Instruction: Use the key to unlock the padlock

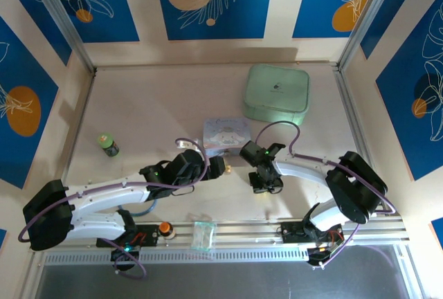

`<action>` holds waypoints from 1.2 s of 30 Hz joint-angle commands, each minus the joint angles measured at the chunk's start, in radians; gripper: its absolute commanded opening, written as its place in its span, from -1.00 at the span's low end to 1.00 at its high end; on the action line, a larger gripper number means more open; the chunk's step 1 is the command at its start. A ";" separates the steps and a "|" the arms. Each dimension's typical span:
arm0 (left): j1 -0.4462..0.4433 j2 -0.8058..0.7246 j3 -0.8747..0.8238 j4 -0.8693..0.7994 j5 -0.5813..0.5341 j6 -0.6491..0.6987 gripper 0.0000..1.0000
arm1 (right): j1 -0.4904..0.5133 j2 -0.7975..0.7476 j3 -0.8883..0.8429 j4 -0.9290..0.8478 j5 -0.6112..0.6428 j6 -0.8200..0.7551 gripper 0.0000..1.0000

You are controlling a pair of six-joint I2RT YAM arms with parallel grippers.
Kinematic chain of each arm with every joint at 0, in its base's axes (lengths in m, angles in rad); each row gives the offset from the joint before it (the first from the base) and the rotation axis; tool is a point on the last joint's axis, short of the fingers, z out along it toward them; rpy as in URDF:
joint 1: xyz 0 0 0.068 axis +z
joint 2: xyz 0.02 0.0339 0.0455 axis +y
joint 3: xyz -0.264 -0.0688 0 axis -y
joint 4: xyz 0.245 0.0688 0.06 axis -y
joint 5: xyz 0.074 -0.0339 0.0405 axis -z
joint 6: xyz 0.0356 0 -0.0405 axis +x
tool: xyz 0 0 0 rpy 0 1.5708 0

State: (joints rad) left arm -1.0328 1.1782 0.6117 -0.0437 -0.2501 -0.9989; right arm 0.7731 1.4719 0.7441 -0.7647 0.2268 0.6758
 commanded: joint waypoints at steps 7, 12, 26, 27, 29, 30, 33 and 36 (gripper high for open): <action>-0.012 0.004 -0.006 0.012 -0.031 -0.018 0.99 | -0.029 0.005 -0.043 0.171 -0.038 -0.036 -0.83; -0.010 0.011 -0.003 0.016 -0.028 -0.019 0.99 | -0.032 -0.024 -0.058 0.176 -0.045 -0.040 -0.91; -0.011 0.004 -0.009 0.020 -0.031 -0.022 0.99 | -0.059 -0.050 -0.014 0.122 -0.019 -0.054 -0.36; -0.011 0.002 -0.011 0.019 -0.031 -0.023 0.99 | -0.062 -0.047 -0.005 0.120 -0.013 -0.057 -0.32; -0.011 -0.005 -0.011 0.016 -0.031 -0.021 0.99 | -0.067 -0.041 0.020 0.101 0.004 -0.062 -0.28; -0.011 -0.009 -0.012 0.012 -0.034 -0.021 0.99 | -0.068 -0.037 0.029 0.091 0.016 -0.062 -0.27; -0.011 -0.018 -0.015 0.009 -0.040 -0.020 0.99 | -0.079 -0.027 0.037 0.079 0.022 -0.067 -0.27; -0.011 -0.020 -0.014 0.009 -0.041 -0.020 0.99 | -0.091 -0.025 0.023 0.110 -0.017 -0.079 -0.30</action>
State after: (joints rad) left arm -1.0328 1.1790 0.6083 -0.0380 -0.2668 -1.0157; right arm 0.6918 1.4307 0.7639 -0.6666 0.2211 0.6178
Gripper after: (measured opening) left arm 0.994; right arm 0.356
